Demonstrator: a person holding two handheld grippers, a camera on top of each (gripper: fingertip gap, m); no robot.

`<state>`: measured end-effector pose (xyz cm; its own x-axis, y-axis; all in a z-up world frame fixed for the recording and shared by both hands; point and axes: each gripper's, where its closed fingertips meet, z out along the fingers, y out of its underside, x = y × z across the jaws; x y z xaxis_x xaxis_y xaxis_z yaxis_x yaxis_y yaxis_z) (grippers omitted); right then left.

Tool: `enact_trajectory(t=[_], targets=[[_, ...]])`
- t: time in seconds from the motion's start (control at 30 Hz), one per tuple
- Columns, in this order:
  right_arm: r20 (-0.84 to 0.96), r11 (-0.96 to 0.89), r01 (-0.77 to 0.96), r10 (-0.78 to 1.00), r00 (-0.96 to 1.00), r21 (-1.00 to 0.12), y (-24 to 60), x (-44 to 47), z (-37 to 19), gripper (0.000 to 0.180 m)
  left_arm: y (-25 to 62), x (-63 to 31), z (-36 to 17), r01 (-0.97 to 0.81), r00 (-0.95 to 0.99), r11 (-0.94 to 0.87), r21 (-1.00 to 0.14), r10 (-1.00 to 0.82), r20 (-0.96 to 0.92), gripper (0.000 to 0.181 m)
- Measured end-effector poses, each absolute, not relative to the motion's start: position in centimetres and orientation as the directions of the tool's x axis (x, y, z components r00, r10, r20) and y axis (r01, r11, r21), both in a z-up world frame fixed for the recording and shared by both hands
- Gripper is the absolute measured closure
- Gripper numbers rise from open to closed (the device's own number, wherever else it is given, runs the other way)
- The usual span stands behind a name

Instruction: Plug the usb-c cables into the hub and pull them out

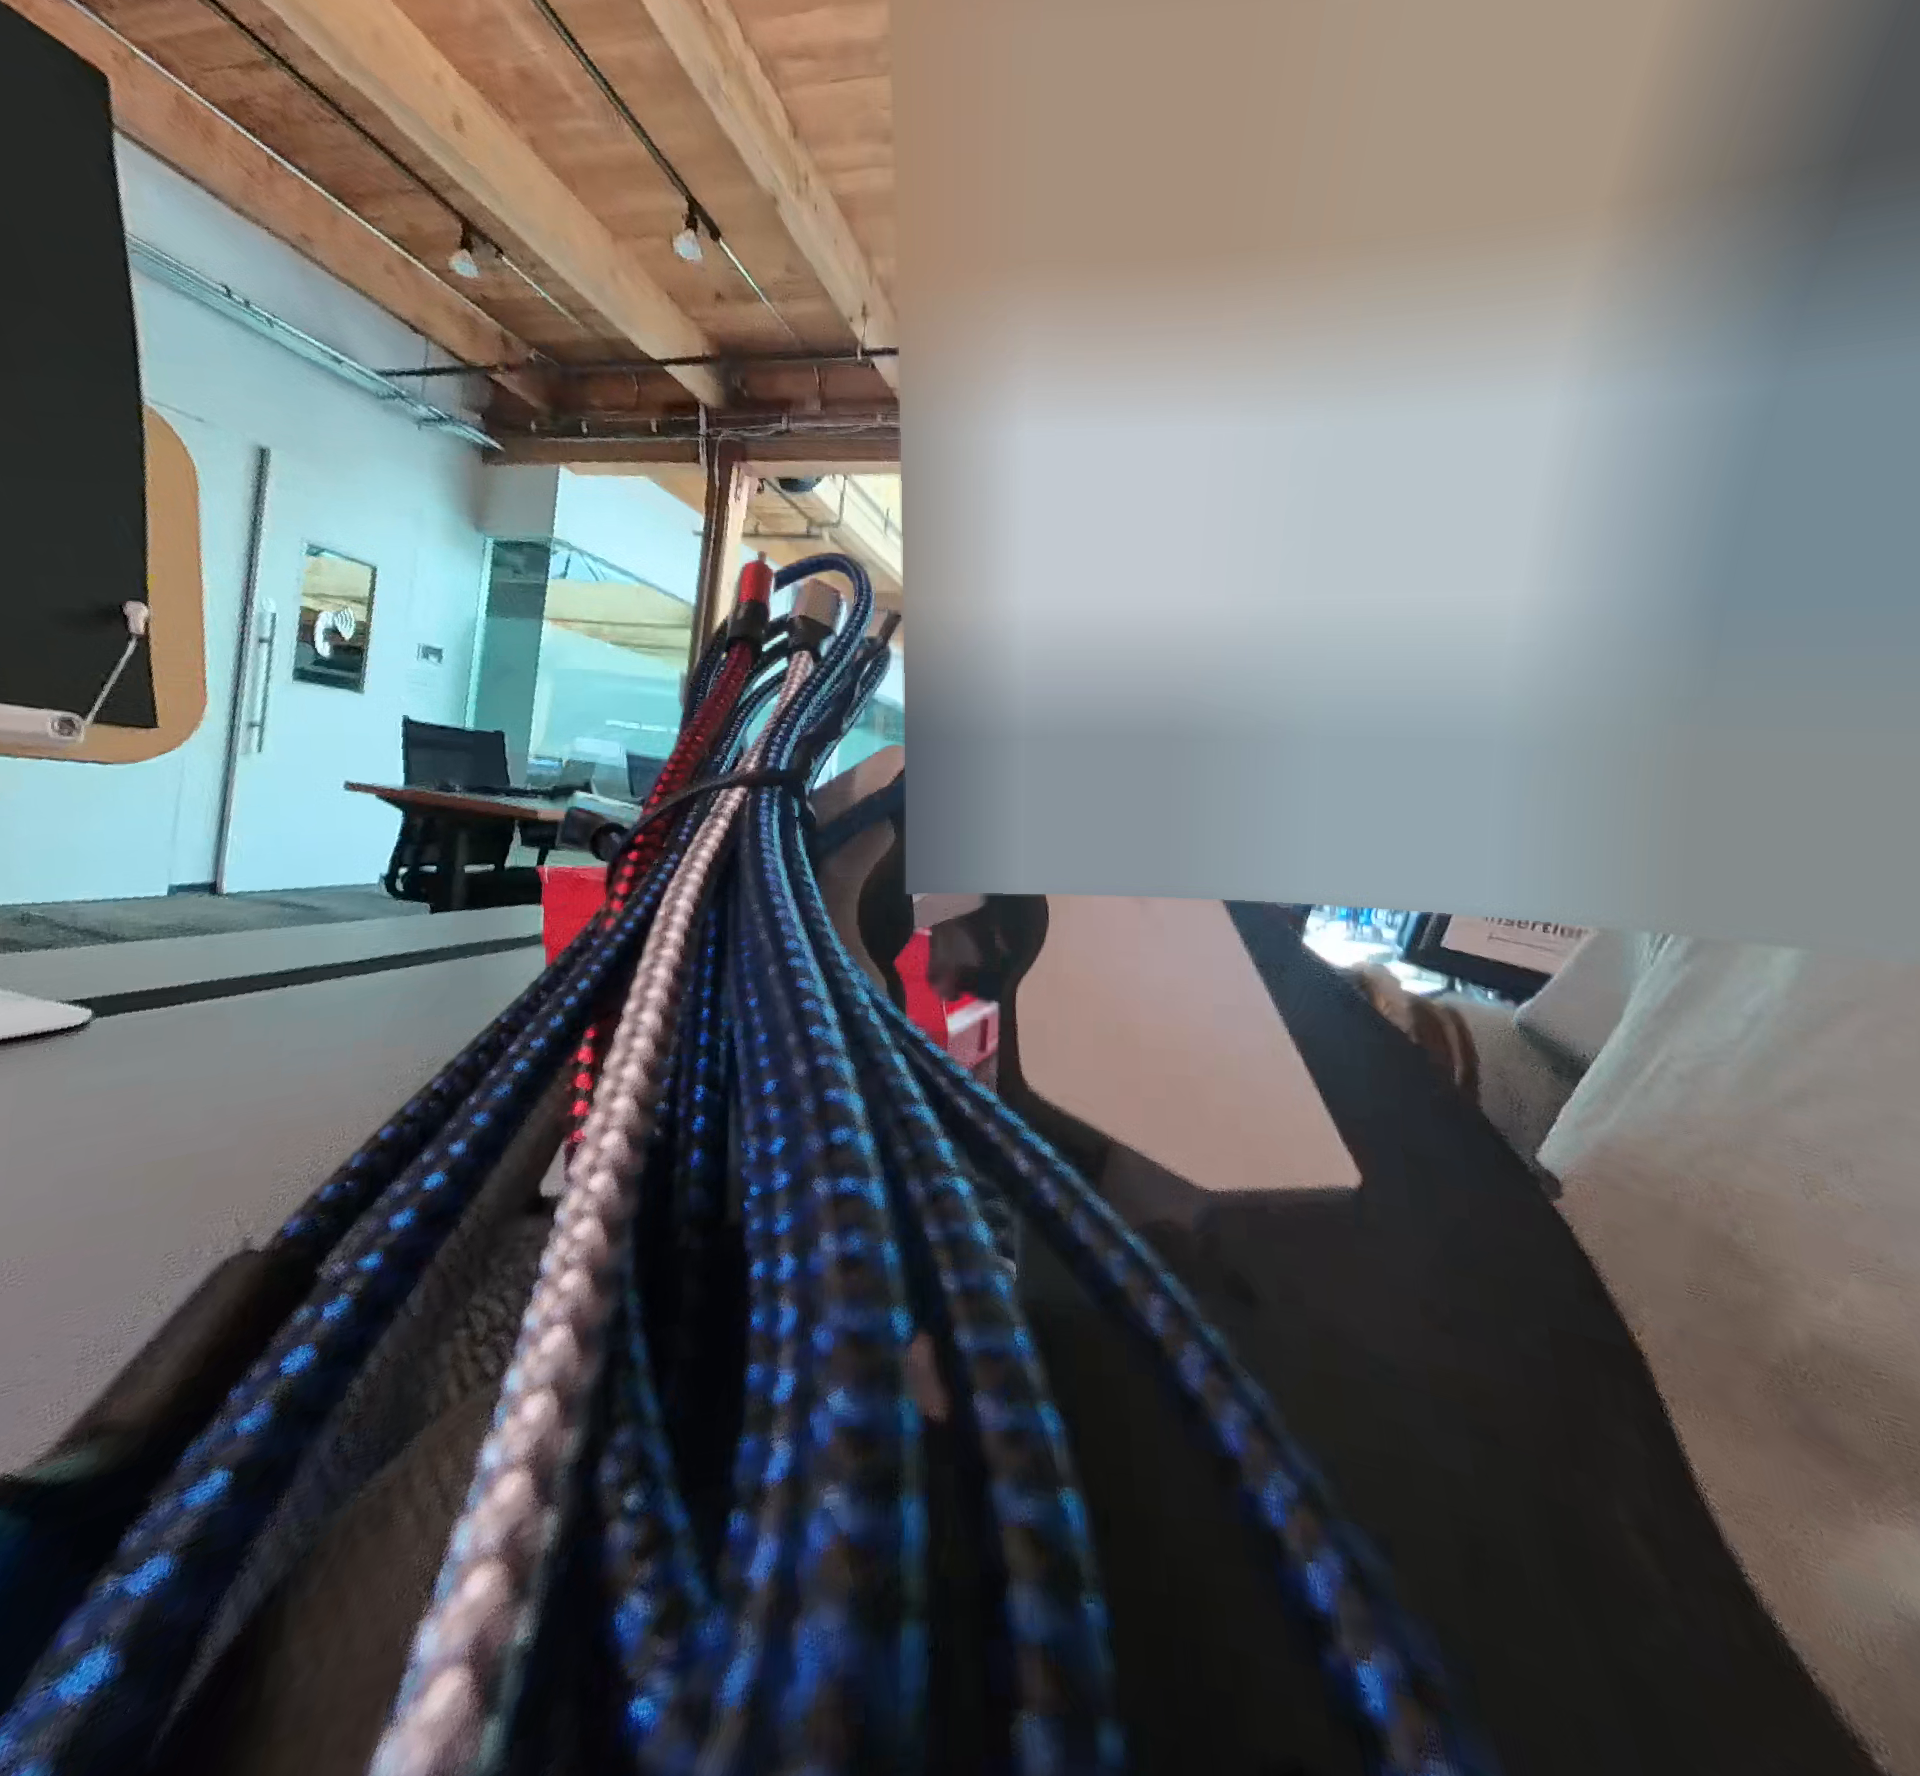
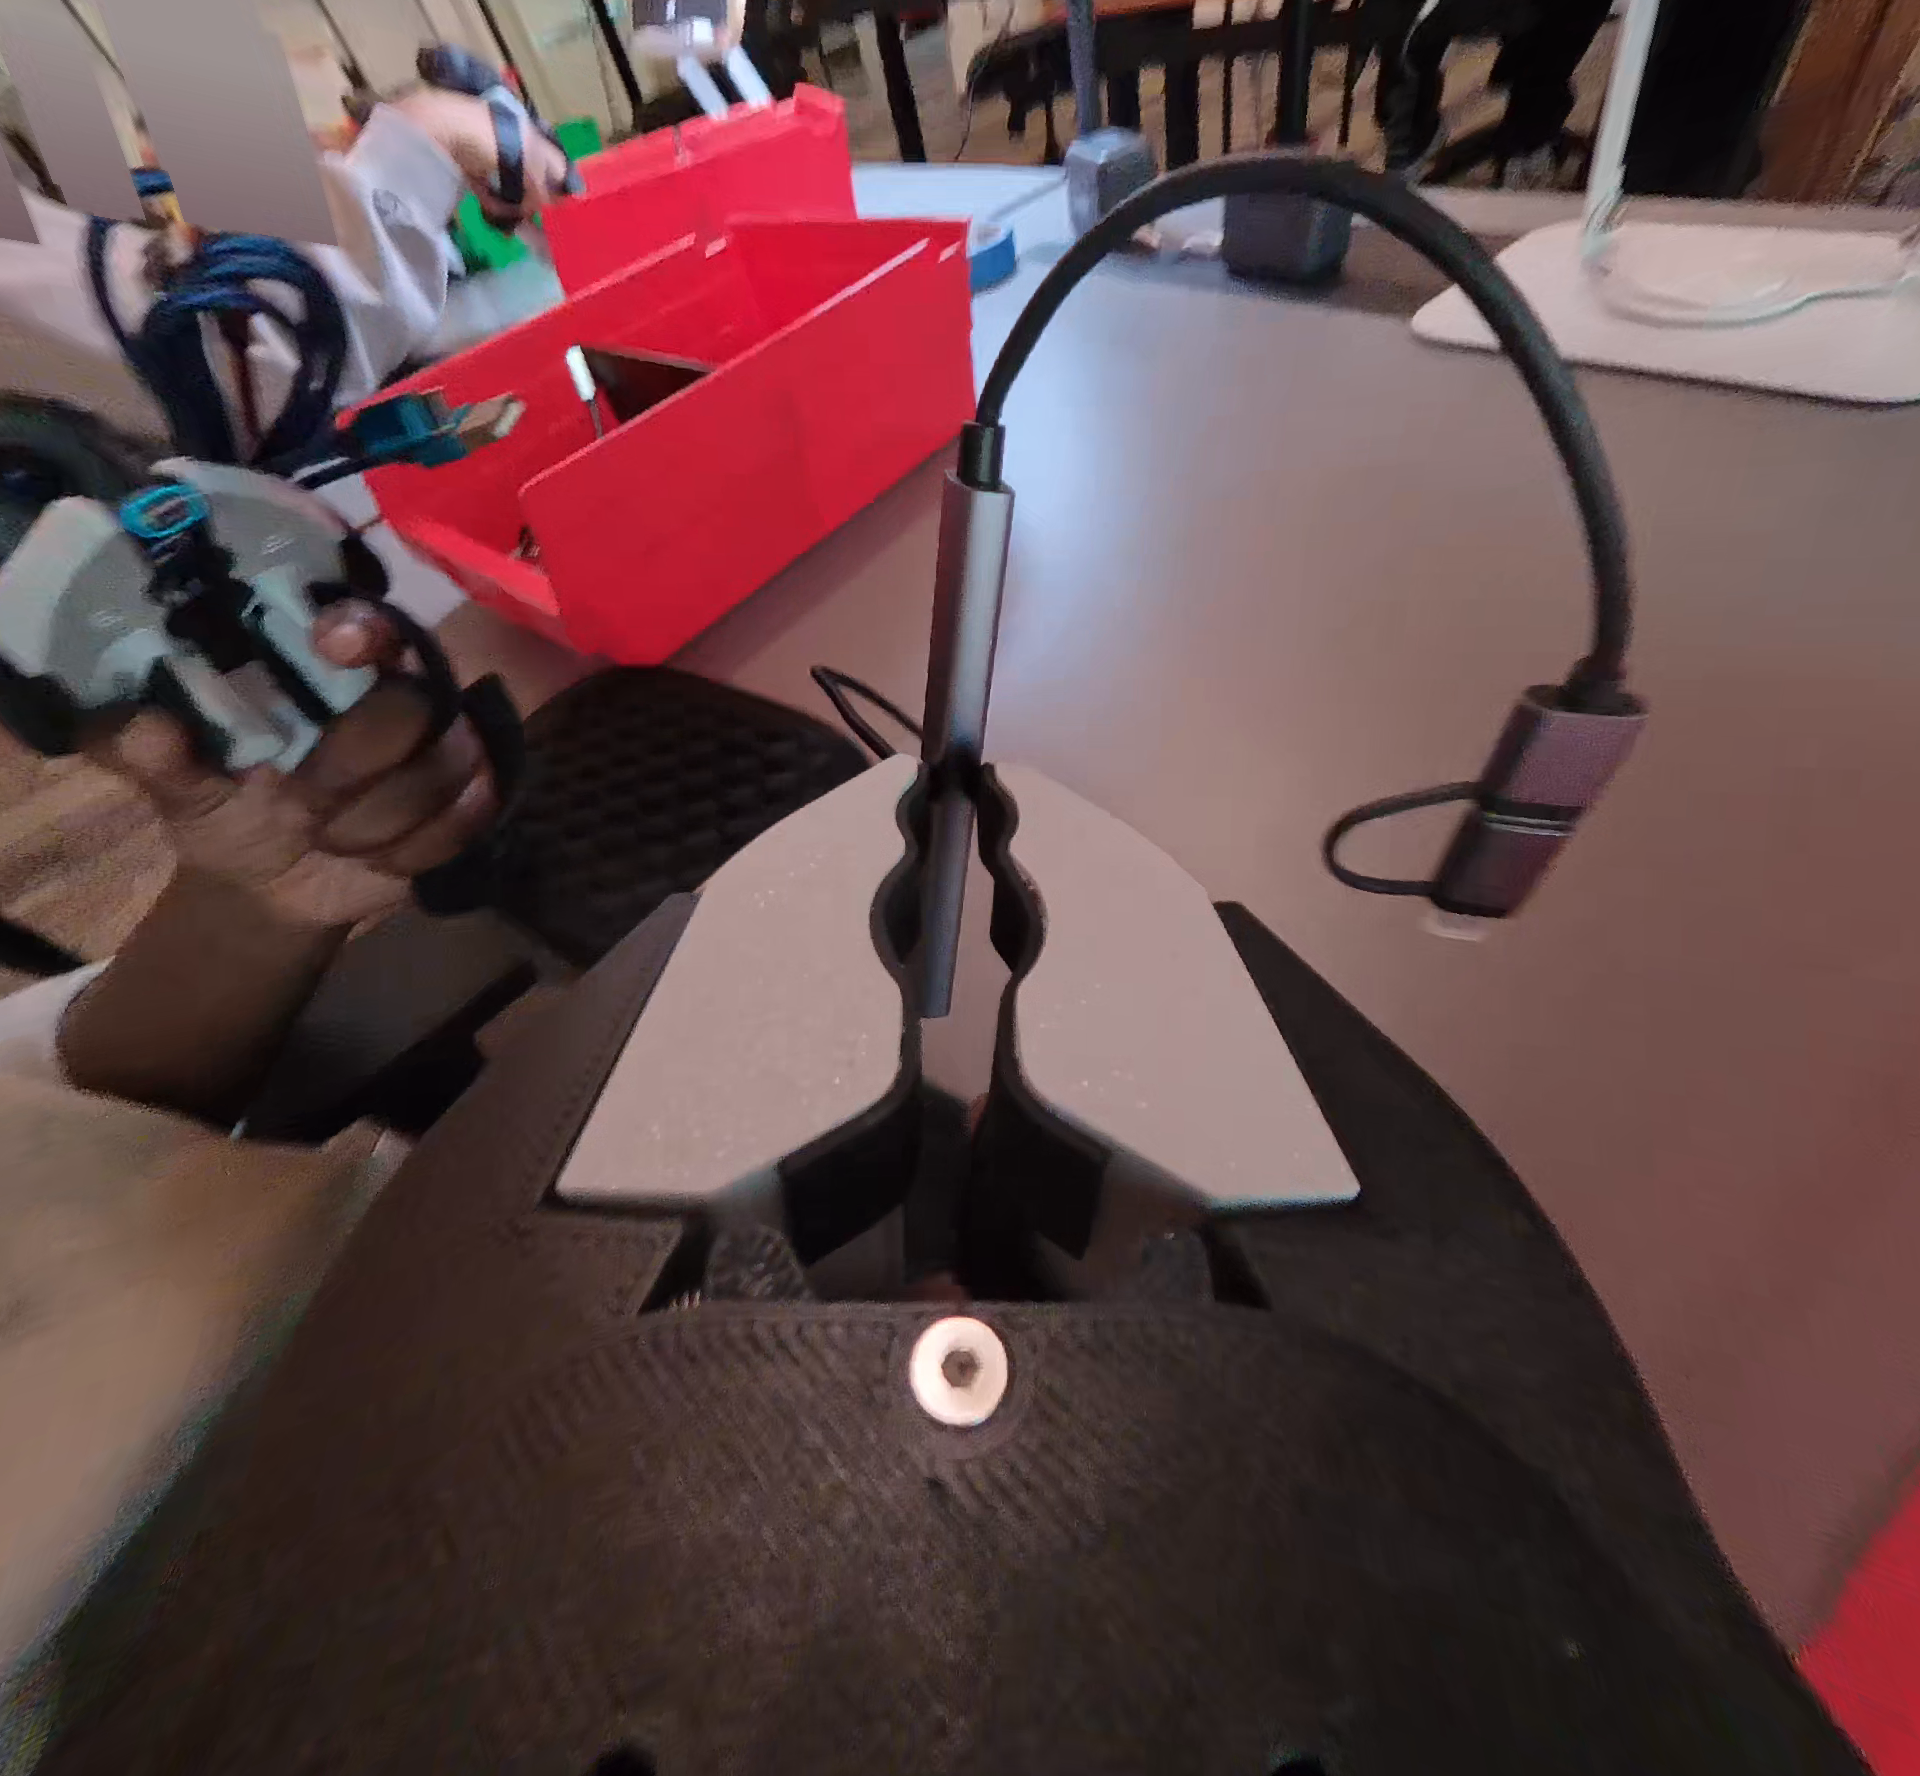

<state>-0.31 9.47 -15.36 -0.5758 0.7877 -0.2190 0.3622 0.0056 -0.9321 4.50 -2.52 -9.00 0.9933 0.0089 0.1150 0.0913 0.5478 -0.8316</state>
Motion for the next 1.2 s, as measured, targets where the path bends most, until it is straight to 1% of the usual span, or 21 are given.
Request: enact_trajectory(t=[0.13,0.23,0.27,0.33,0.37,0.43,0.5,0.57,0.6,0.63,0.67,0.7,0.73,0.77,0.8,0.83,0.97,1.03,1.07,1.17,1.2], targets=[[-0.326,0.022,0.566,0.798,-0.507,-0.824,10.4,3.1,-16.7,0.172,-2.0,4.3,-10.0,0.058,0.994,0.499,-0.865,0.051,0.096,0.170],[-0.467,-0.071,0.694,0.789,-0.400,-0.716,11.7,4.8,-19.8,0.172,-1.9,4.2,-10.1,0.069,0.994,0.497,-0.865,0.042,0.103,0.170],[-0.517,-0.122,0.722,0.778,-0.356,-0.681,12.0,5.1,-20.8,0.171,-1.8,4.1,-10.2,0.069,0.994,0.493,-0.868,0.043,0.104,0.169],[-0.583,-0.225,0.721,0.757,-0.294,-0.656,12.8,5.2,-21.4,0.171,-1.6,4.2,-10.4,0.064,0.994,0.480,-0.875,0.045,0.097,0.169],[-0.587,-0.223,0.726,0.754,-0.294,-0.651,13.0,5.4,-21.4,0.171,-1.5,4.2,-10.5,0.057,0.995,0.471,-0.880,0.048,0.090,0.169],[-0.521,-0.131,0.743,0.792,-0.320,-0.656,13.5,6.1,-21.9,0.171,-1.3,4.3,-10.6,0.042,0.996,0.453,-0.890,0.055,0.075,0.169],[-0.386,0.054,0.776,0.844,-0.372,-0.629,13.9,7.2,-23.4,0.166,-1.1,4.3,-10.7,0.037,0.996,0.442,-0.896,0.055,0.069,0.169],[-0.266,0.254,0.765,0.834,-0.483,-0.592,13.8,8.5,-24.1,0.163,-0.9,4.3,-10.9,0.041,0.996,0.437,-0.898,0.051,0.070,0.170],[-0.171,0.368,0.700,0.803,-0.571,-0.611,13.7,8.6,-23.7,0.163,-0.9,4.3,-10.9,0.040,0.996,0.435,-0.900,0.051,0.069,0.169],[-0.035,0.505,0.580,0.734,-0.678,-0.639,13.5,8.5,-22.8,0.162,-0.9,4.3,-11.0,0.038,0.996,0.432,-0.901,0.051,0.066,0.170],[0.124,0.653,0.416,0.616,-0.778,-0.632,13.2,8.5,-21.7,0.161,-0.9,4.4,-11.0,0.037,0.997,0.430,-0.902,0.048,0.063,0.170],[0.283,0.790,0.235,0.454,-0.845,-0.567,13.1,8.7,-20.8,0.160,-0.9,4.5,-11.0,0.037,0.997,0.431,-0.902,0.040,0.060,0.170],[0.418,0.890,0.061,0.272,-0.867,-0.453,13.3,8.6,-20.3,0.159,-0.9,4.6,-11.0,0.036,0.998,0.432,-0.901,0.032,0.055,0.170],[0.499,0.939,-0.088,0.096,-0.862,-0.332,13.5,8.4,-20.1,0.159,-0.9,4.7,-11.0,0.033,0.998,0.430,-0.902,0.027,0.049,0.170],[0.527,0.950,-0.190,-0.033,-0.849,-0.247,13.5,8.0,-20.1,0.159,-0.9,4.9,-11.0,0.028,0.999,0.425,-0.905,0.023,0.042,0.170],[0.508,0.951,-0.240,-0.112,-0.854,-0.195,13.4,7.5,-20.4,0.160,-0.8,5.0,-11.1,0.021,0.999,0.417,-0.908,0.021,0.033,0.170],[0.335,0.915,-0.400,-0.362,-0.870,-0.050,13.4,6.3,-22.8,0.152,-0.6,5.6,-11.4,-0.008,1.000,0.387,-0.922,0.008,-0.005,0.170],[0.268,0.885,-0.465,-0.451,-0.851,0.013,13.4,5.6,-23.6,0.139,-0.6,5.7,-11.5,-0.017,1.000,0.376,-0.926,-0.001,-0.019,0.170],[0.241,0.867,-0.498,-0.491,-0.837,0.034,13.4,5.4,-24.0,0.137,-0.6,5.8,-11.5,-0.017,1.000,0.375,-0.927,-0.007,-0.021,0.171],[0.207,0.799,-0.592,-0.600,-0.772,0.107,13.4,4.4,-25.1,0.118,-0.8,5.9,-11.4,-0.005,0.999,0.387,-0.922,-0.030,-0.018,0.171],[0.186,0.776,-0.618,-0.630,-0.754,0.124,13.5,4.4,-25.5,0.116,-0.9,5.9,-11.4,0.000,0.999,0.393,-0.920,-0.036,-0.016,0.171]])
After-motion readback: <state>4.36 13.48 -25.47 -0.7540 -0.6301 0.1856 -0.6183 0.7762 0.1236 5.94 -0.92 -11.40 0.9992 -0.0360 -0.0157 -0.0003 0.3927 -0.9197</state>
